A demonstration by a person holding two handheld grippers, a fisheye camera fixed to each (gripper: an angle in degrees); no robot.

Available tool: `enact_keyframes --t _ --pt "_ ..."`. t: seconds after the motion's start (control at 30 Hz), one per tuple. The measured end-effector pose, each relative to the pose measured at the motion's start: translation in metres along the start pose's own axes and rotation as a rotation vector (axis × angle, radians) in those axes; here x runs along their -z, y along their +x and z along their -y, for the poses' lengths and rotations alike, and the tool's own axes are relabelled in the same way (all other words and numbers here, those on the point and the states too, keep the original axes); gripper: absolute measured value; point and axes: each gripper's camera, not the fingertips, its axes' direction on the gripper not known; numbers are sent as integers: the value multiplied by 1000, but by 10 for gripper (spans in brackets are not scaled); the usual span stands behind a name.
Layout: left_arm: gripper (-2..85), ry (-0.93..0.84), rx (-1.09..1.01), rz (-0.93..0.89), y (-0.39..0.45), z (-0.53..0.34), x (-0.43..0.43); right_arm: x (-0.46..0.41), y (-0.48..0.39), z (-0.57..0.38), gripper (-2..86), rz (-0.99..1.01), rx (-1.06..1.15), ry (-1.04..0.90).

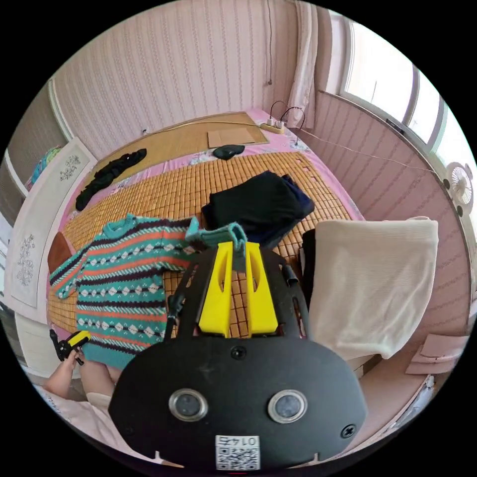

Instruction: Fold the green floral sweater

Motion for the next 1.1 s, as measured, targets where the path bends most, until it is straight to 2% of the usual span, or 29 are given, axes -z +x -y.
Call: enact_keyframes --t 0.03,0.1,0.17,0.27,0.33,0.43,0.57,0.7,0.77,0.83,0.93,0.97,1.1 --pt "48 -6 19 -7 -3 0 0 15 16 14 47 -49 -81 60" --pt "48 -4 63 -38 -11 -1 2 29 28 26 60 -23 -161 93" --pt "49 69 150 -92 -27 -9 12 35 17 26 68 70 -109 111" --pt "55 154 287 -153 -53 -26 25 18 -41 -6 70 136 101 70" --pt "57 178 341 -157 -70 -39 31 -25 -101 -52 80 236 288 -126" --pt "57 179 417 -117 -94 -65 37 -79 -180 -130 100 392 452 -413" --pt "53 209 512 -107 -116 -104 49 -96 -258 -213 119 460 629 -602" --pt "67 150 491 -203 -118 -119 49 -86 -298 -249 143 369 777 -664" --pt "92 146 402 -139 -107 -119 47 -83 -294 -250 154 284 757 -649" --pt "100 139 346 -116 -103 -118 44 -81 -265 -239 163 235 552 -619" --pt "104 132 261 -224 -102 -115 37 -81 -219 -232 163 242 240 -571" --pt "105 117 229 -252 -101 -111 32 -83 -213 -233 161 232 199 -565" --pt "93 -42 154 -235 -89 -91 9 -116 -212 -247 94 284 105 -750"
